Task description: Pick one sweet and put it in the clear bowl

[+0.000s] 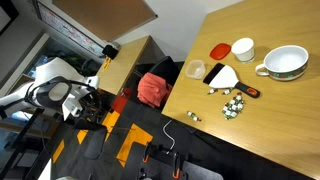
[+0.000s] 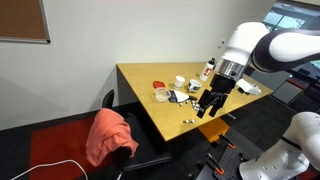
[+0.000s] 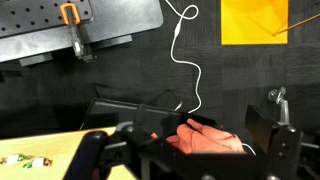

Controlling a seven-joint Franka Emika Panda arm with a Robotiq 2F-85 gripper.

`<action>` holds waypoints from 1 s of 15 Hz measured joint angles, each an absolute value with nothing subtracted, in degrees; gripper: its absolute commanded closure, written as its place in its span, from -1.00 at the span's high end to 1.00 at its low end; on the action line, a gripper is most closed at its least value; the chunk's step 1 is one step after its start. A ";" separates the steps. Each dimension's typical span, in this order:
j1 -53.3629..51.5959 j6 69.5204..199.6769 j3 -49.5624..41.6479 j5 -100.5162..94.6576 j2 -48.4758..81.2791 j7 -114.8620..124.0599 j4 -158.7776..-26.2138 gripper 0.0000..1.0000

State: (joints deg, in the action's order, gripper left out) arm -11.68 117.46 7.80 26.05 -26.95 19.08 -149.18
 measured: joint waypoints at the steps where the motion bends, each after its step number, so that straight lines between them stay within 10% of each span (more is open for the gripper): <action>1: -11.68 117.46 7.80 26.05 -26.95 19.08 -149.18 1.00; 15: -7.72 123.30 8.23 23.52 -27.14 23.06 -151.61 1.00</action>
State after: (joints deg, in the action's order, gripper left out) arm -7.72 123.30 8.23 23.52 -27.14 23.06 -151.61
